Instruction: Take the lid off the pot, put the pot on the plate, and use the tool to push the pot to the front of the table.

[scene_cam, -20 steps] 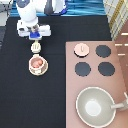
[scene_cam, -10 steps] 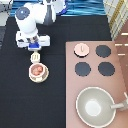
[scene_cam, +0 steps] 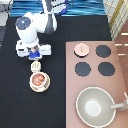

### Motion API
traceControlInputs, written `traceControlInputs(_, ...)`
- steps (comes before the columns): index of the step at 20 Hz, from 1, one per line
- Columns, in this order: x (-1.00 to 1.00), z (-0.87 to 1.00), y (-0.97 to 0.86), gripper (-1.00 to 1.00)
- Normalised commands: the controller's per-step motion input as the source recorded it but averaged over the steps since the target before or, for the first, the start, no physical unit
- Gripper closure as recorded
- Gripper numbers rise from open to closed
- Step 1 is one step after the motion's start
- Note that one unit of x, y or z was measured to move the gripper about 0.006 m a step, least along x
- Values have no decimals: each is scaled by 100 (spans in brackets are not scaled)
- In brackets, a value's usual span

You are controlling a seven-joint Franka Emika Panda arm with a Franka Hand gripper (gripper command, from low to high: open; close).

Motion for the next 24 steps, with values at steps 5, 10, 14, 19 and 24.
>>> traceControlInputs(5, -94, 83, 8, 100)
traceControlInputs(10, -98, -10, 0, 100)
traceControlInputs(14, -31, -49, 0, 100)
traceControlInputs(19, 0, -62, 0, 100)
traceControlInputs(24, 56, -26, 3, 100)
